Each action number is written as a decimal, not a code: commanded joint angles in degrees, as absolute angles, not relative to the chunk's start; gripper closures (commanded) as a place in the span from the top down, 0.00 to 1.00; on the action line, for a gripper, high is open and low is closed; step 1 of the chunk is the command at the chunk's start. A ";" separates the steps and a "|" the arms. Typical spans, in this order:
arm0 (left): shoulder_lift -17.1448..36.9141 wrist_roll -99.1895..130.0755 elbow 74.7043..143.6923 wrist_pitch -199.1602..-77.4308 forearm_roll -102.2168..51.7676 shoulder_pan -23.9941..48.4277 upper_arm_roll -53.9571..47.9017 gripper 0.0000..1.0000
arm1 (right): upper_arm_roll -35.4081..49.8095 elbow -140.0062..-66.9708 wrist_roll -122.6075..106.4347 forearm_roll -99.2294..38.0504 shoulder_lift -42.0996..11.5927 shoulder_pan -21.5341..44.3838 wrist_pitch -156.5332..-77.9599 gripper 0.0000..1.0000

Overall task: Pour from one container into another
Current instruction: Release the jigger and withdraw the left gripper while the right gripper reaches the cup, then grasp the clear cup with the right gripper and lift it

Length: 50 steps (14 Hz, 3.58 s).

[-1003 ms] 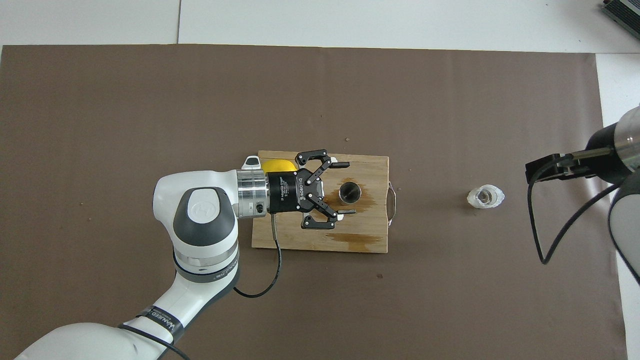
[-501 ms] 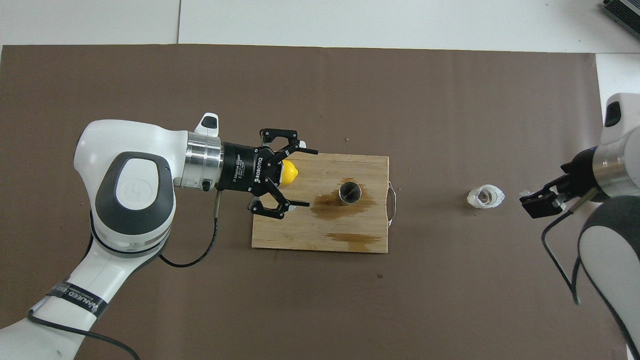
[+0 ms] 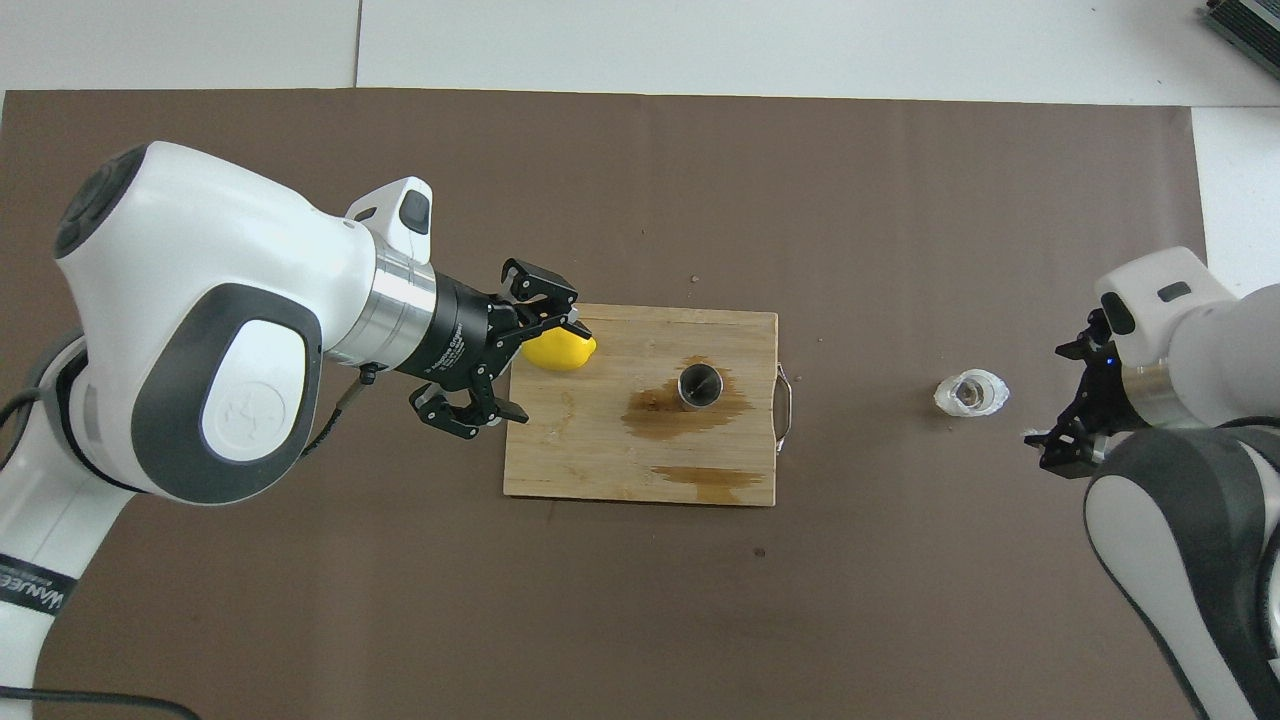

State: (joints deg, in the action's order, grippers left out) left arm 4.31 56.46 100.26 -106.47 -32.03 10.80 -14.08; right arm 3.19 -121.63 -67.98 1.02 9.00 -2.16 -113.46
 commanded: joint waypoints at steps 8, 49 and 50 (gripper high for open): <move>-0.53 31.42 94.05 -93.00 -4.23 7.75 -12.22 1.00 | 3.60 -127.62 -95.26 -6.33 -1.48 -7.82 -127.60 1.00; -3.69 3.96 90.17 -85.25 0.26 -2.72 -7.56 1.00 | 4.66 -102.33 -54.09 7.16 -8.08 18.62 -114.27 0.00; -4.04 3.78 91.13 -85.25 0.26 -2.64 -7.47 1.00 | 4.66 -100.65 -53.27 8.86 -9.13 19.59 -113.91 0.00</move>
State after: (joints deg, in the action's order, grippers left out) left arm -2.21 4.83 88.23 -84.62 -0.54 -3.26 -7.97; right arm 4.70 -105.82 -57.29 4.40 -5.84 17.70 -116.51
